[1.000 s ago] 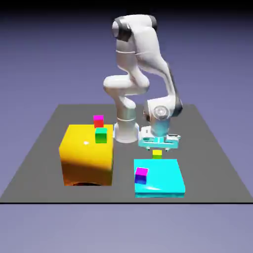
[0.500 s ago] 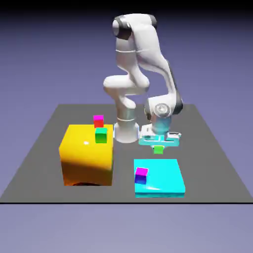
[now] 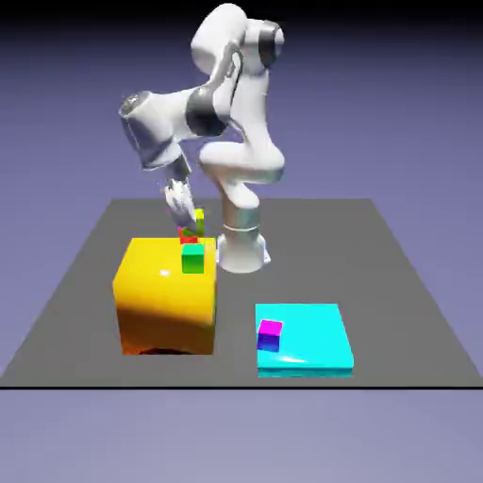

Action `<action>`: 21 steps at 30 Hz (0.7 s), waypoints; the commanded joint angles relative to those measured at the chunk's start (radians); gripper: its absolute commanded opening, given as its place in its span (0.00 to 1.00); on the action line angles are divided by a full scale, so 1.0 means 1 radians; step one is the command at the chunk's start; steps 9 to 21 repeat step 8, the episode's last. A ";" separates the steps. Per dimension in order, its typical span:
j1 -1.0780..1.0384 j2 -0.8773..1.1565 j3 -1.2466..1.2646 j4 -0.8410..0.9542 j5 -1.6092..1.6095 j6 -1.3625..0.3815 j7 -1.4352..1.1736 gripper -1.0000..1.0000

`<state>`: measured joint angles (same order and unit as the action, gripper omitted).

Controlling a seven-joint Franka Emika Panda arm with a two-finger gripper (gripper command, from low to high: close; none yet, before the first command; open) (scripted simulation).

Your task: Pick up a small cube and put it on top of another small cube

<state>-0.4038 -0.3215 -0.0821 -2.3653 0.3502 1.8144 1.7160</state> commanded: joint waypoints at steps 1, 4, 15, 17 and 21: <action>0.006 0.011 0.006 -0.032 0.010 0.042 -0.008 0.00; 0.024 0.044 0.026 -0.129 0.043 0.173 -0.032 0.00; 0.018 0.034 0.020 -0.100 0.034 0.135 -0.025 1.00; 0.018 0.034 0.020 -0.100 0.034 0.135 -0.025 1.00; 0.018 0.034 0.020 -0.100 0.034 0.135 -0.025 1.00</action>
